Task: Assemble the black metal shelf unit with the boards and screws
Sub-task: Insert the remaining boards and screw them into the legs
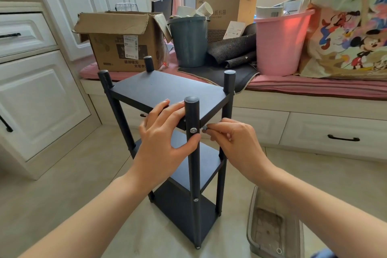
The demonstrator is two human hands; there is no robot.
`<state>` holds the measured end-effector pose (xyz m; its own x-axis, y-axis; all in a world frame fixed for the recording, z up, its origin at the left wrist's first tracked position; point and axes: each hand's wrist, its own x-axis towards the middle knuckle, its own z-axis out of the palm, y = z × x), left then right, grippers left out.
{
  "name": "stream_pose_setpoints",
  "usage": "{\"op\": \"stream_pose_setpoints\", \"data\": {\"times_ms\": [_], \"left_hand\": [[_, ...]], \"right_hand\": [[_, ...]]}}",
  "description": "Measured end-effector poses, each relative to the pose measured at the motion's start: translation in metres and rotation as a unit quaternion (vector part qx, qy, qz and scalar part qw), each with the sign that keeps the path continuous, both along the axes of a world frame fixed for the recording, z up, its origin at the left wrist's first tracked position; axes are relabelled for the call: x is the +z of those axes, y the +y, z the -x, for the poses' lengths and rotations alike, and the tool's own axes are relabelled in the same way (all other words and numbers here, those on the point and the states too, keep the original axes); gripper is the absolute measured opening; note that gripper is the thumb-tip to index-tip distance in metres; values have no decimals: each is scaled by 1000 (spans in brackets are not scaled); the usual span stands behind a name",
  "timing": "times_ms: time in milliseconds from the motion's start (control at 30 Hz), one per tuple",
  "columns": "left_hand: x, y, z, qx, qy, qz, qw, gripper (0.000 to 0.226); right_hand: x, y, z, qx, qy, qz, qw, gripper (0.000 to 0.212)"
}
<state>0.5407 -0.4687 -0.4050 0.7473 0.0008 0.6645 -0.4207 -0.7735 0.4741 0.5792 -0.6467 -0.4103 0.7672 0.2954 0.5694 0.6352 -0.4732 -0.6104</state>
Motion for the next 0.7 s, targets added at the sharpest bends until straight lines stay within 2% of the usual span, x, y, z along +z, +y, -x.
{"op": "stream_pose_setpoints", "data": {"times_ms": [367,567,633,700], "left_hand": [[5,-6,6,30,25,-3,999,55],[6,-7,17,74,40,165,983,71],[5,-12,19,77,92,243,962,83],[4,-14,19,49,146,307,939,85]], "right_hand": [[6,-5,-4,6,-7,17,1000,23],[4,-6,-5,11,20,1,1000,23],[3,-5,-5,12,27,-5,1000,23],[2,-5,-5,13,33,-9,999,24]]}}
